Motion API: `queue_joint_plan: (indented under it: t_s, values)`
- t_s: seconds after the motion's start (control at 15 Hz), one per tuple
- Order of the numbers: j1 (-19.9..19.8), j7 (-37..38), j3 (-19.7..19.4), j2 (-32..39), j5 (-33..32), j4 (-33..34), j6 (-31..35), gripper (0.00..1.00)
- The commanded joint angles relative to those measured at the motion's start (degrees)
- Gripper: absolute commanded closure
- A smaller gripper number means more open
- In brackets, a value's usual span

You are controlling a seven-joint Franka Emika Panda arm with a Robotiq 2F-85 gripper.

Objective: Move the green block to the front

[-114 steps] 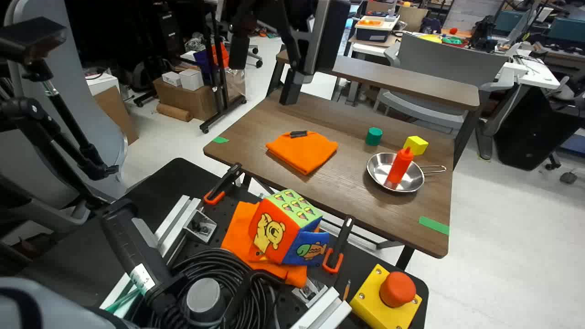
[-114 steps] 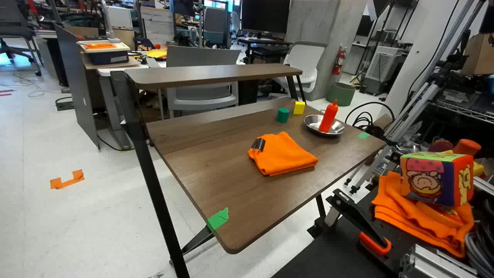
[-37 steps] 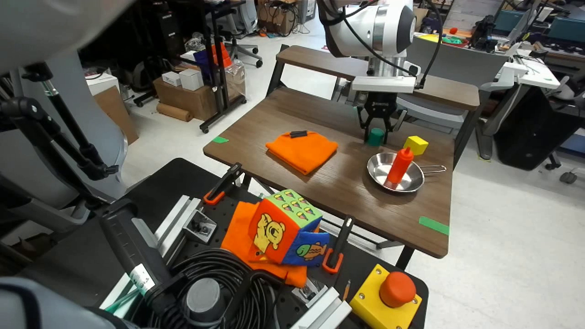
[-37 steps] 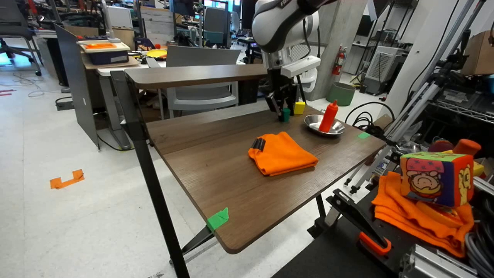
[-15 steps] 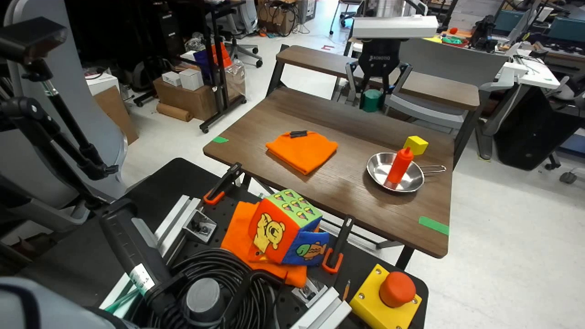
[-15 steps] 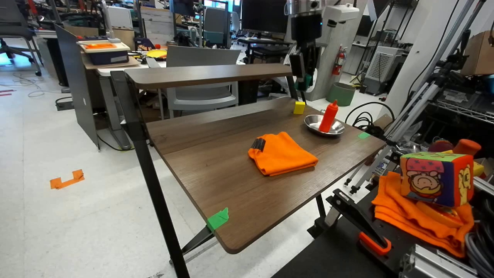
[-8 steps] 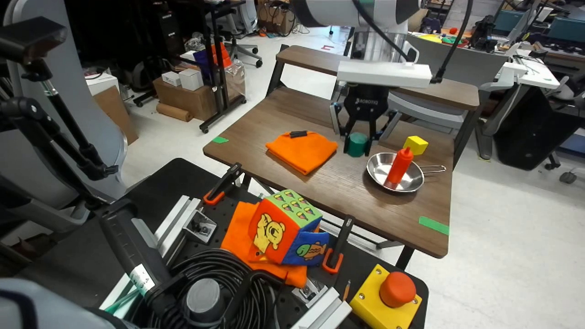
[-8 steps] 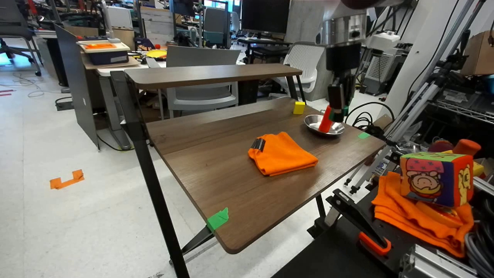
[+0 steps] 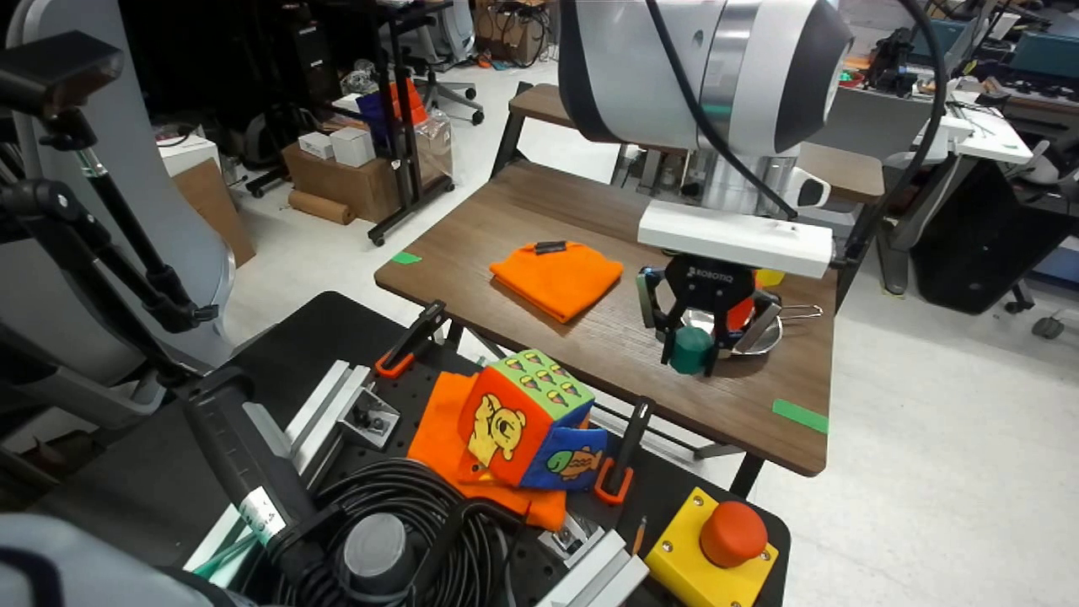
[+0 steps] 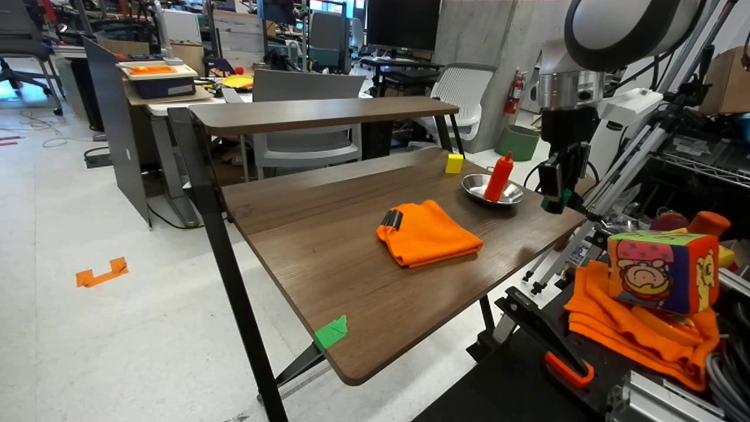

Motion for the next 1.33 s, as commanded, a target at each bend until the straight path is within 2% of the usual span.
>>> queue_joint_plan:
  t_s: [0.0, 0.27, 0.8, 0.87, 0.93, 1.07, 1.27]
  values:
    - [-0.15, 4.56, -2.04, 2.15, -1.18, 1.35, 2.06, 0.81]
    - [0.31, 10.08, -4.46, 6.95, -1.52, 5.06, 0.86, 0.81]
    - [0.96, 13.60, -5.58, 14.65, -0.79, 12.28, -2.12, 0.81]
    - [0.80, 12.70, -5.25, 14.71, -0.73, 12.99, -3.71, 0.65]
    - [0.65, 12.23, -5.05, 14.35, -0.66, 12.96, -4.52, 0.31]
    - [0.16, 9.76, -4.42, 12.22, -0.79, 11.78, -6.75, 0.24]
    - [0.33, 8.08, -5.15, 4.30, -1.83, 5.86, -7.37, 0.01]
